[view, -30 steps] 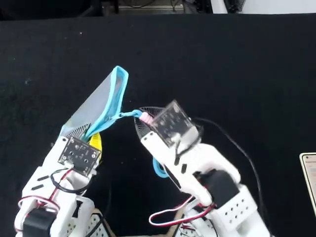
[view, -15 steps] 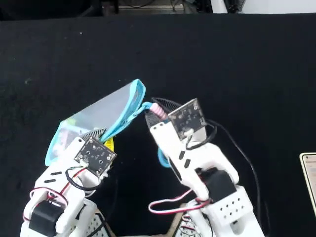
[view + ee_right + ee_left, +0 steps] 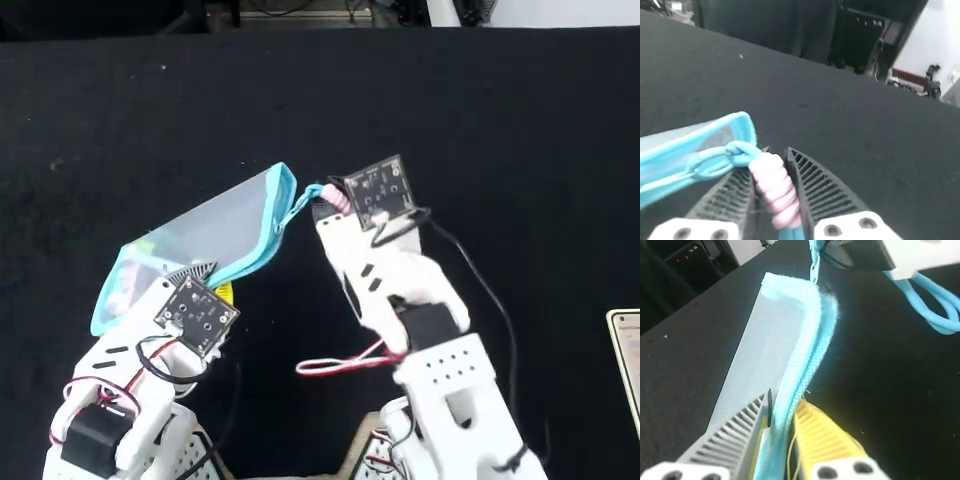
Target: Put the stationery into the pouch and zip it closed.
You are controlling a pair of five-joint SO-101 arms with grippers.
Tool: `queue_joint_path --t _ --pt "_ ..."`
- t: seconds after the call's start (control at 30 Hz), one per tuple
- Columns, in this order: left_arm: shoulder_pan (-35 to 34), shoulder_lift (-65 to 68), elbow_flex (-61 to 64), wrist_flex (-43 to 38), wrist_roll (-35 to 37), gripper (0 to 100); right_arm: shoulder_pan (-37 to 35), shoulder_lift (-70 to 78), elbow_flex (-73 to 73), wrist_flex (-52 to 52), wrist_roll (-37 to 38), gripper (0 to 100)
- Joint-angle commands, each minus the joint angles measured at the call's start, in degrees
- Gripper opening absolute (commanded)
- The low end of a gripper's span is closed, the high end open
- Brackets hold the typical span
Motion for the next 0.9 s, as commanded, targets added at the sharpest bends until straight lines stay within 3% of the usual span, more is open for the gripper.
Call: queue_joint_path --t 0.0,0.43,0.7,0.87 --pt "-1.63 -0.09 -1.36 2.02 -0.09 3 4.48 3.82 -1.36 -4.75 -0.44 1.1" --pt "-2.77 -0.09 -1.01 -2.64 -0.09 3 9.58 23.43 -8.92 -8.26 -0.79 1.1" --pt "-2.42 -0.09 -1.45 -2.99 -0.09 3 9.58 33.01 -8.13 -20.92 -0.88 1.1" --pt "-2.33 -0.09 -4.26 -2.81 -0.09 3 9.76 35.56 -9.10 -21.80 -0.88 1.1"
